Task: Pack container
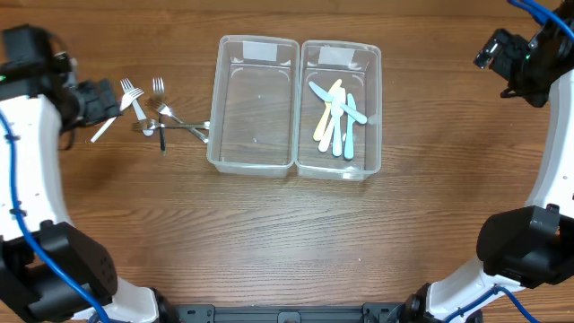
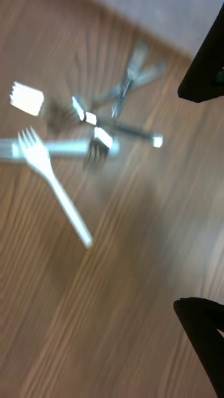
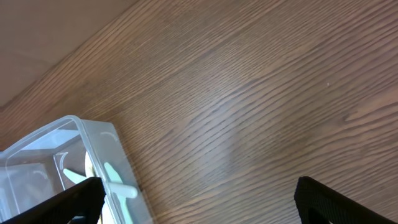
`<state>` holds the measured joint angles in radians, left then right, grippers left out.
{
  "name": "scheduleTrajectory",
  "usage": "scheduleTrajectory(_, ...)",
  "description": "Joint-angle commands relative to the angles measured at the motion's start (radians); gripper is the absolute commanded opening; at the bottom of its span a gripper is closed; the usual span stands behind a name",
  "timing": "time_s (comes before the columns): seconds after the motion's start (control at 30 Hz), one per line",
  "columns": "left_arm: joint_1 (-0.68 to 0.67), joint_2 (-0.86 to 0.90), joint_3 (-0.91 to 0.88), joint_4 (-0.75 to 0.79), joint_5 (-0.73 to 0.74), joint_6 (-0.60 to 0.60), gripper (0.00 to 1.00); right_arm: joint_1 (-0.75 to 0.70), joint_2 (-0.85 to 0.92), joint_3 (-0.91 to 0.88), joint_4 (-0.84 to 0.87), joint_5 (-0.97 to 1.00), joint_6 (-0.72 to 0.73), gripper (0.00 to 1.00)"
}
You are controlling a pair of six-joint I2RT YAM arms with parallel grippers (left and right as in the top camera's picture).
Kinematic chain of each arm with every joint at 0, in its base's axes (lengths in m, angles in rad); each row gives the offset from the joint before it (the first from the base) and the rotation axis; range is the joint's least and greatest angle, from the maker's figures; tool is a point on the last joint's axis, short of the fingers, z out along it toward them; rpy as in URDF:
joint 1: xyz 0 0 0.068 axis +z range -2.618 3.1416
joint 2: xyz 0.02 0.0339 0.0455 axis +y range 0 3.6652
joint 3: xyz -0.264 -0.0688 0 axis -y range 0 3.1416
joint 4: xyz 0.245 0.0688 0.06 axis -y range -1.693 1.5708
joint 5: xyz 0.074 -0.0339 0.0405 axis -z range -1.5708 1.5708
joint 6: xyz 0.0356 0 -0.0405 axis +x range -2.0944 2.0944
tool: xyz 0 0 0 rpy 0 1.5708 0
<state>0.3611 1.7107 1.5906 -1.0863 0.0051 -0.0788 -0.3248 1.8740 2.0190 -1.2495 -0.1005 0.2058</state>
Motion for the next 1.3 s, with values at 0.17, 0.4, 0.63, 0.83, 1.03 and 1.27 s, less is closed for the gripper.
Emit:
scheduleTrajectory(0.17, 0.045, 0.105, 0.016, 0.205, -0.004, 0.431, 0.89, 0.006, -0.009, 0.002, -0.031, -0.036, 0.005, 1.0)
scheduleTrajectory(0.4, 0.011, 0.229, 0.016, 0.34, 0.04, 0.76, 0.93, 0.006, -0.009, 0.002, -0.091, -0.036, 0.005, 1.0)
scheduleTrajectory(0.63, 0.01, 0.393, 0.017, 0.321, 0.034, 0.782, 1.0, 0.006, -0.009, 0.002, -0.137, -0.036, 0.005, 1.0)
scheduleTrajectory(0.83, 0.004, 0.445, 0.059, 0.289, -0.002, 0.783, 1.0, 0.006, -0.009, 0.002, -0.144, -0.037, 0.007, 1.0)
scheduleTrajectory(1.03, -0.023, 0.488, 0.104, 0.289, -0.046, 0.853, 0.96, 0.006, -0.009, 0.002, -0.146, -0.045, 0.039, 1.0)
scheduleTrajectory(1.27, -0.055, 0.515, 0.104, 0.352, -0.064, 0.908, 0.89, 0.006, -0.009, 0.002, -0.164, -0.059, 0.039, 1.0)
